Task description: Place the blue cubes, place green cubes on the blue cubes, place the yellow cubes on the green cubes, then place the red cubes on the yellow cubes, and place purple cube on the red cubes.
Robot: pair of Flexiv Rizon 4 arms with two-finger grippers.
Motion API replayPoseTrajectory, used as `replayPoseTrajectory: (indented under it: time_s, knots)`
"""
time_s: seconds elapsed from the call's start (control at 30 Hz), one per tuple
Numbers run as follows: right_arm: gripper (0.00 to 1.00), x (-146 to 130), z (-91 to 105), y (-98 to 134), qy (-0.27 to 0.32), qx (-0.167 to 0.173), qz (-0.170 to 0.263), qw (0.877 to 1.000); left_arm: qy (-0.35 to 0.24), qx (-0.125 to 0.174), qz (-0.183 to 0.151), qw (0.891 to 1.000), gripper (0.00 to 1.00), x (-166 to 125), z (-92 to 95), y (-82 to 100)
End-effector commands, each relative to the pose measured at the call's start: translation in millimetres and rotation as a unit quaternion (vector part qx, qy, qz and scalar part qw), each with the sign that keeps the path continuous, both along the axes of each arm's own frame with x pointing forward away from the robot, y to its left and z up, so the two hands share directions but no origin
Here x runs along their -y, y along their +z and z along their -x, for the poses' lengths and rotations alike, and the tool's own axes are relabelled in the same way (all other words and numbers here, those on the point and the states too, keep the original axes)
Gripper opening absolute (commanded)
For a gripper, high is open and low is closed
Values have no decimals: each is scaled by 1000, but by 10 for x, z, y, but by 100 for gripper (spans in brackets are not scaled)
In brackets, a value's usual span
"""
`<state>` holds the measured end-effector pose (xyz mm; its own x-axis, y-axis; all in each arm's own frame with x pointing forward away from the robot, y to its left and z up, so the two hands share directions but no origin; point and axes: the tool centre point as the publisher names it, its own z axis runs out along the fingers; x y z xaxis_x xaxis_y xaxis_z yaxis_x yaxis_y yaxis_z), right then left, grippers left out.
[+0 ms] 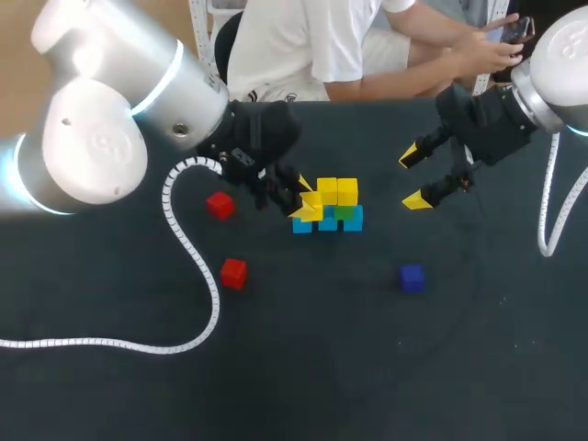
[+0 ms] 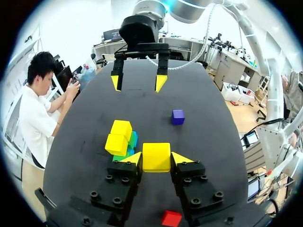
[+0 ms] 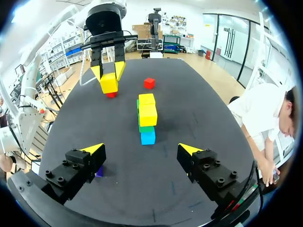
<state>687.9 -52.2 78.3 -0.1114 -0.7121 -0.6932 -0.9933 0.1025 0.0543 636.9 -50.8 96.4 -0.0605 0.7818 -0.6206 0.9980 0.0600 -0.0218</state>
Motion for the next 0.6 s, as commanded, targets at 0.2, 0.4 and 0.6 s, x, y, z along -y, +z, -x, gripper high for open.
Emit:
replayPoseTrajectory:
  time_s: [0.2, 0.4, 0.6]
  knots:
    - [100, 2, 5, -1, 0, 1, -1, 1000, -4, -6, -1, 1000, 0, 16, -95, -51]
    - [100, 2, 5, -1, 0, 1, -1, 1000, -8, -9, -2, 1000, 0, 34, -147, -80]
    - [100, 2, 5, -1, 0, 1, -1, 1000, -10, -9, -6, 1000, 0, 17, -200, -76]
